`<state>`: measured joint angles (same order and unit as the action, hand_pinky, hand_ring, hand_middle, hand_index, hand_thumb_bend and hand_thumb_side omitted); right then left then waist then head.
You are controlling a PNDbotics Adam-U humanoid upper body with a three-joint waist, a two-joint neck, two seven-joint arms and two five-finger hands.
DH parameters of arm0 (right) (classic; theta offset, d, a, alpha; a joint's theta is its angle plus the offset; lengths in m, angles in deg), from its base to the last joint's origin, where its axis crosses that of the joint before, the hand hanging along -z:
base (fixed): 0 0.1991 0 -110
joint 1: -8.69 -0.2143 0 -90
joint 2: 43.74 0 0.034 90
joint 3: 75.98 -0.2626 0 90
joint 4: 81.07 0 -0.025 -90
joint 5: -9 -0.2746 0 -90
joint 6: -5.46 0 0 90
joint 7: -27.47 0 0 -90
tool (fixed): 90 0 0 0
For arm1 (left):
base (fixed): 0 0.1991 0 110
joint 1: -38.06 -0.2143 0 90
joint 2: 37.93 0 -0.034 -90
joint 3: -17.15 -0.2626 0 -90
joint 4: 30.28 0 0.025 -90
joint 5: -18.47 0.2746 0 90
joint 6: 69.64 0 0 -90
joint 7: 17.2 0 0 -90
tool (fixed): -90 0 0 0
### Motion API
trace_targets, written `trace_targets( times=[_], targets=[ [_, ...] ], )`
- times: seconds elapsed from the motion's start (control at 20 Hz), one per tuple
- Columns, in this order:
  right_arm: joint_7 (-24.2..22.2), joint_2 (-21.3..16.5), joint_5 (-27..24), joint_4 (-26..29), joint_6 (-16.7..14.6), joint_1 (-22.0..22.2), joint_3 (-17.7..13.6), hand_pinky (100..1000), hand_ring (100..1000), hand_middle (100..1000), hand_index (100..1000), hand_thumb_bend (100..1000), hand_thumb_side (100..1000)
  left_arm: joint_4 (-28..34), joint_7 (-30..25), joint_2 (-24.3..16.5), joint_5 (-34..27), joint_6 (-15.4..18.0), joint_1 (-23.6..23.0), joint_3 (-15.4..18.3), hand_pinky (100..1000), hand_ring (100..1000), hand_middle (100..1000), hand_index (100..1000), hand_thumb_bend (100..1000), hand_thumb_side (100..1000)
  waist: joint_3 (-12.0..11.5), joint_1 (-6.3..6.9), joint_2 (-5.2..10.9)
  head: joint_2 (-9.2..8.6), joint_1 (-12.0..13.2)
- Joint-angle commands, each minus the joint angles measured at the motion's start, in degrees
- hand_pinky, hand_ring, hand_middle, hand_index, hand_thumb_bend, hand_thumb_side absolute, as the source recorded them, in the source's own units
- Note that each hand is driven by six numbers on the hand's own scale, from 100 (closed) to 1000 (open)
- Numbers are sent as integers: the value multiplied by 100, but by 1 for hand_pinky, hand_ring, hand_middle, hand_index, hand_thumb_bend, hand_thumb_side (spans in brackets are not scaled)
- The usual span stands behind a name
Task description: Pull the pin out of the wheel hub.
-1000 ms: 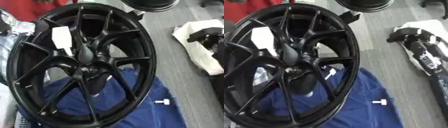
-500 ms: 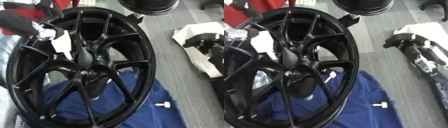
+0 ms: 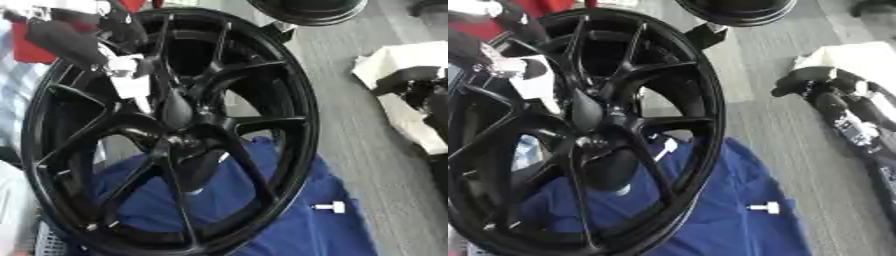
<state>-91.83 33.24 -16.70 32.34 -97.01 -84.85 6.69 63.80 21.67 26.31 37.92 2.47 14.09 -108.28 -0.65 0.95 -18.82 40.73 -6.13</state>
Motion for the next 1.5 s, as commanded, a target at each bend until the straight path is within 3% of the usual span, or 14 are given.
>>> trace_targets(
  times=[0.05, 0.3, 0.5, 0.75, 0.95, 1.05, 1.1, 1.35, 1.5],
  targets=[
    [-5, -93, 39, 118, 31, -47, -9, 1000, 802, 766, 838, 100, 555, -98, -84, -58, 77, 66, 88, 12, 917, 858, 791, 881, 439, 738, 19, -3, 82, -26, 16],
    [-20, -70, 53, 118, 46, -52, 3, 1000, 802, 766, 838, 100, 556, -301, -84, -19, 261, 263, 41, -46, 913, 856, 787, 874, 487, 671, 45, -11, 72, -57, 40],
    [-32, -48, 71, 118, 52, -49, 11, 1000, 801, 766, 838, 100, 557, -454, -84, 6, 471, 354, 1, -50, 907, 851, 782, 870, 461, 611, 56, -24, 60, -71, 59],
    [-41, -26, 100, 118, 69, -45, 21, 1000, 802, 766, 839, 100, 560, -411, -84, -3, 418, 300, -19, 32, 871, 795, 696, 820, 289, 508, 46, -34, 50, -60, 58],
    [-40, -17, 113, 118, 81, -42, 25, 1000, 801, 766, 839, 100, 560, -245, -84, -40, 232, 108, -21, 117, 847, 760, 642, 783, 197, 325, 43, -39, 48, -49, 61],
    [-32, -12, 123, 118, 86, -36, 22, 1000, 801, 766, 839, 100, 561, -163, -84, -53, 137, 5, -26, 164, 834, 743, 618, 762, 153, 281, 42, -42, 45, -46, 61],
    [-23, -5, 132, 118, 96, -32, 20, 1000, 801, 766, 839, 100, 563, -118, -84, -54, 65, -61, -25, 203, 815, 717, 586, 733, 100, 241, 40, -44, 42, -51, 62],
    [-8, 22, 167, 118, 137, -28, 19, 1000, 801, 766, 839, 100, 565, 138, -75, -70, -264, -348, 1, 397, 764, 633, 503, 590, 100, 248, 39, -51, 36, -75, 66],
    [1, 31, 172, 118, 151, -27, 16, 1000, 801, 767, 840, 100, 567, 281, 104, -96, -399, -417, 7, 519, 715, 563, 404, 465, 100, 259, 40, -53, 33, -82, 66]
  ],
)
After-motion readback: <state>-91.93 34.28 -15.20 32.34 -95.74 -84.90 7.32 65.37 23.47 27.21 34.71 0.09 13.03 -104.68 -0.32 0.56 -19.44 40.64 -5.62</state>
